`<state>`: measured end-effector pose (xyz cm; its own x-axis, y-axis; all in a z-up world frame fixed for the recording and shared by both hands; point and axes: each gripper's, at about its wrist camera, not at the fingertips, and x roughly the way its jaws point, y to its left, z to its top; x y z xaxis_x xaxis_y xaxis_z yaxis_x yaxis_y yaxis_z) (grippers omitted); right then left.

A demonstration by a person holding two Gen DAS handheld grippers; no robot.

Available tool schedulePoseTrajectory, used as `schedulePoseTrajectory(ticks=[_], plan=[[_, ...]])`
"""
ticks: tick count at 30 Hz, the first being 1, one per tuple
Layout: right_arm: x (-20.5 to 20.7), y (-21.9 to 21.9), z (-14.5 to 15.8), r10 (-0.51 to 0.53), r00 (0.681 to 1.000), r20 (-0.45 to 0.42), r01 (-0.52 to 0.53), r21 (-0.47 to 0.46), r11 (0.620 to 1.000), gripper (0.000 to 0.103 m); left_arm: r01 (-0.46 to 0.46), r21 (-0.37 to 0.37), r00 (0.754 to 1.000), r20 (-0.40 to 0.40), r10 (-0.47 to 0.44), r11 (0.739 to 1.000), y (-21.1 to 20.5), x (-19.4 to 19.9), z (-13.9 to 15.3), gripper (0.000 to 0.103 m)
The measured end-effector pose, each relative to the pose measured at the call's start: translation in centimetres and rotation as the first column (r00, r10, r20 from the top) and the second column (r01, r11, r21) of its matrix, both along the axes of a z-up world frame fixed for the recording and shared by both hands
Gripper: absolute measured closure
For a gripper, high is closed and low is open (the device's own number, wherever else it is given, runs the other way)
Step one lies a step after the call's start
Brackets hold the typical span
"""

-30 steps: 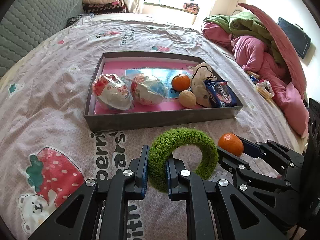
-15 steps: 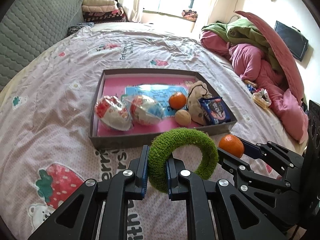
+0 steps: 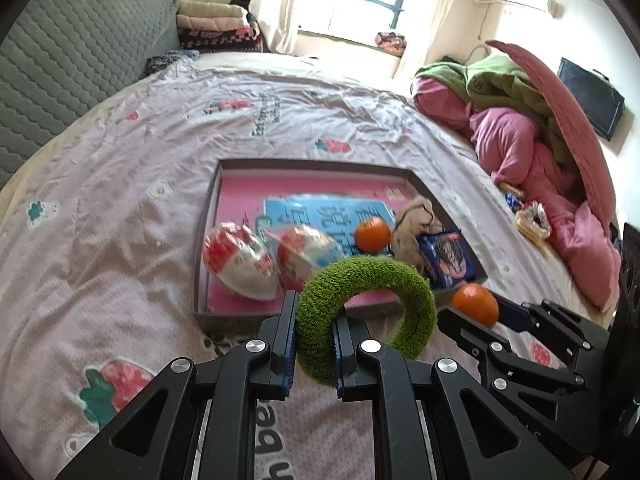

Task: Organize objects
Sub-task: 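Carry the green ring with the left tool while the right tool carries the orange over the tray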

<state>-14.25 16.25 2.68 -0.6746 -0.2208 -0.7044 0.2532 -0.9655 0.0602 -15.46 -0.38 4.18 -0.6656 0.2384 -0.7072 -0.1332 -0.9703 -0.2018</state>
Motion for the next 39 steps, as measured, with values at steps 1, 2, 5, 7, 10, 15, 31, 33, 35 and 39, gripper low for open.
schedulePoseTrajectory(ticks=[1, 2, 5, 7, 10, 15, 31, 33, 35, 39], plan=[[-0.1, 0.1, 0.0, -0.003, 1.000, -0.004, 0.003, -0.003, 1.000, 0.065, -0.006, 0.002, 1.000, -0.005, 0.006, 1.000, -0.1, -0.1, 0.1, 0.089], [-0.1, 0.2, 0.2, -0.005, 1.000, -0.009, 0.005, -0.007, 1.000, 0.065, -0.013, 0.005, 1.000, -0.009, 0.013, 1.000, -0.3, -0.3, 0.3, 0.089], [-0.3, 0.3, 0.4, -0.011, 1.000, -0.021, 0.011, -0.016, 1.000, 0.065, -0.030, 0.011, 0.999, -0.018, 0.030, 0.999, -0.7, -0.7, 0.7, 0.089], [-0.4, 0.3, 0.6, -0.014, 1.000, -0.027, 0.013, -0.021, 1.000, 0.065, -0.031, 0.012, 0.999, -0.021, 0.031, 0.999, -0.8, -0.9, 0.9, 0.089], [-0.7, 0.3, 0.9, -0.015, 0.999, -0.033, 0.014, -0.026, 1.000, 0.065, -0.035, 0.015, 0.999, -0.033, 0.035, 0.999, -0.9, -1.3, 1.2, 0.089], [-1.3, 0.2, 1.2, -0.020, 0.998, -0.052, 0.018, -0.032, 0.999, 0.065, -0.047, 0.001, 0.997, -0.066, 0.047, 0.999, -1.0, -1.9, 1.7, 0.089], [-3.8, 0.3, 0.9, -0.030, 0.998, -0.054, 0.028, -0.043, 0.999, 0.065, -0.073, 0.015, 0.992, -0.100, 0.074, 0.997, -1.4, -4.6, 1.1, 0.089], [-4.0, 0.3, 0.7, -0.030, 0.998, -0.056, 0.028, -0.043, 0.999, 0.065, -0.069, 0.001, 0.992, -0.109, 0.069, 0.998, -1.0, -4.8, 0.9, 0.089], [-4.2, 0.2, 0.5, -0.026, 0.998, -0.051, 0.024, -0.046, 0.999, 0.065, -0.059, -0.015, 0.992, -0.110, 0.057, 0.998, -0.7, -4.9, 0.5, 0.089], [-4.6, 0.0, -0.2, -0.017, 0.999, -0.038, 0.015, -0.043, 0.999, 0.065, -0.046, -0.035, 0.993, -0.109, 0.042, 0.998, -0.2, -5.1, -0.3, 0.088]])
